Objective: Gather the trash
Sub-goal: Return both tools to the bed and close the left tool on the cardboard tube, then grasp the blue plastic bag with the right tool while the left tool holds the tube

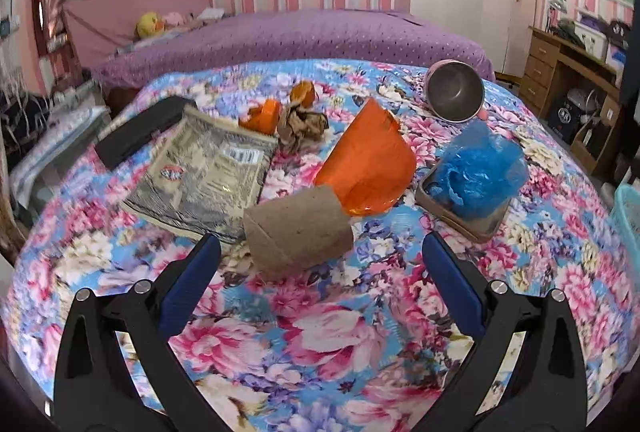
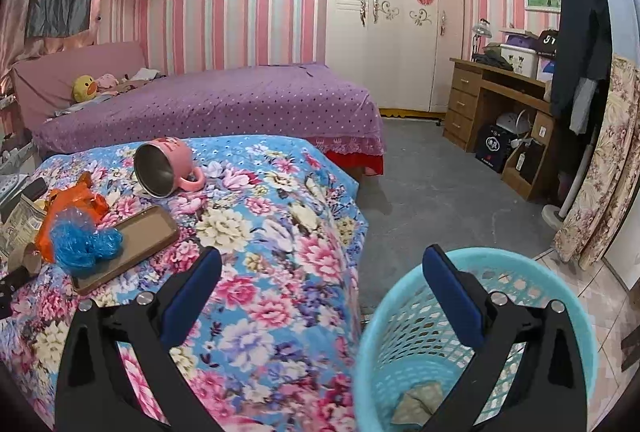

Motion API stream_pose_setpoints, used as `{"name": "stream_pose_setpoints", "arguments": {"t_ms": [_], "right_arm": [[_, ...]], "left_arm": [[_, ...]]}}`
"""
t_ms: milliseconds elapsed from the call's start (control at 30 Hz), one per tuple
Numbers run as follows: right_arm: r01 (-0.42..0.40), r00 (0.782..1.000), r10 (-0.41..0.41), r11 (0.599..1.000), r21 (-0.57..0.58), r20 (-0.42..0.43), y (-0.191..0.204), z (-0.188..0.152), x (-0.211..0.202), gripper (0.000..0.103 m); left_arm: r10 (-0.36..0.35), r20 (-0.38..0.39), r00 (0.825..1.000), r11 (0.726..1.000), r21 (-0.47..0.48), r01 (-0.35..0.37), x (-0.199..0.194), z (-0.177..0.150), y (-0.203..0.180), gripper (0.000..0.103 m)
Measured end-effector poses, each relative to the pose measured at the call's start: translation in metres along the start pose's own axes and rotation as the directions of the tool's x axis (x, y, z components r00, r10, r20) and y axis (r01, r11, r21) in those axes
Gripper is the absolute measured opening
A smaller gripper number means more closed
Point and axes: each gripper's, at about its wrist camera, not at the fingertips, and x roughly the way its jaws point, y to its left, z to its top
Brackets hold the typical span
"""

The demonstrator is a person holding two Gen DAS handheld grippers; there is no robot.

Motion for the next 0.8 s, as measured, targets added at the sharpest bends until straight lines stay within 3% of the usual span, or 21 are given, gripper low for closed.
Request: {"name": "stream_pose_setpoints", "arguments": {"t_ms": [167, 267, 300, 333, 600, 800], "right_arm": [[-0.023, 1.000, 0.024, 0.999, 0.032, -0.020, 0.009, 0.000, 0.008, 0.098], [-0.037, 0.999, 0.038, 0.999, 0.026, -0.028, 0.018, 0.000, 0.011, 0.098], [-0.039, 0.999, 0.039, 0.999, 0.018, -0.030, 0.022, 0.000, 0.012, 0.098], [-0.041, 0.999, 0.041, 0.999, 0.008, -0.034, 0.026, -0.001, 0.014, 0.098], [-0.050, 0.998, 0.049, 0.998, -0.032, -0.025, 0.046, -0.002, 0.010, 0.098], [-0.069, 0.997, 0.068, 0.996, -0.057, -0.021, 0.064, -0.002, 0.007, 0.098]], "left_arm": [[0.034, -0.015, 0.999, 0.998, -0.054, -0.034, 0.009, 0.007, 0.007, 0.097], [0.014, -0.055, 0.998, 0.998, -0.065, -0.018, 0.019, 0.009, 0.009, 0.071], [0.004, -0.068, 0.998, 0.998, -0.066, -0.008, 0.022, 0.009, 0.009, 0.057], [-0.008, -0.081, 0.997, 0.998, -0.067, 0.003, 0.024, 0.009, 0.010, 0.052], [-0.025, -0.003, 1.000, 0.999, -0.042, 0.024, 0.002, 0.015, 0.014, 0.051], [0.024, 0.073, 0.997, 0.999, -0.026, -0.022, -0.019, 0.021, 0.032, 0.051]]}}
